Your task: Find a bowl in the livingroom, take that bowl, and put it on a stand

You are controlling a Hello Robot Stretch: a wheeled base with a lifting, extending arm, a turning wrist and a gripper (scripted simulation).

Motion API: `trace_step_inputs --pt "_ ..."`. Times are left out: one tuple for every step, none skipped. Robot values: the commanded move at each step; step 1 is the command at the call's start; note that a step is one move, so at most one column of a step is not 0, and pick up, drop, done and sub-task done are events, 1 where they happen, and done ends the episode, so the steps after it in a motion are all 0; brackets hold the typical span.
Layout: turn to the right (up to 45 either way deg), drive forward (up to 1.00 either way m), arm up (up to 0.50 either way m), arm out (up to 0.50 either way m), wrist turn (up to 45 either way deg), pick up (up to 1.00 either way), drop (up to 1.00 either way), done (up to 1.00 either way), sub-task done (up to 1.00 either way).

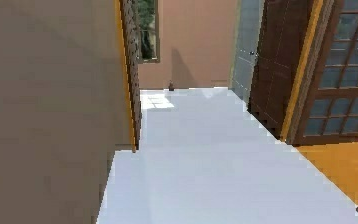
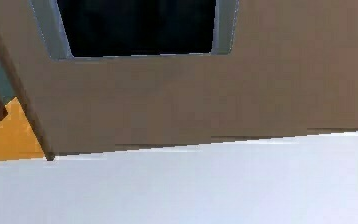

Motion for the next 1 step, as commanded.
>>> trace_step_inputs --pt "0.0 1.0 0.0 0.0 0.0 0.0 0.0 0.0 0.0"
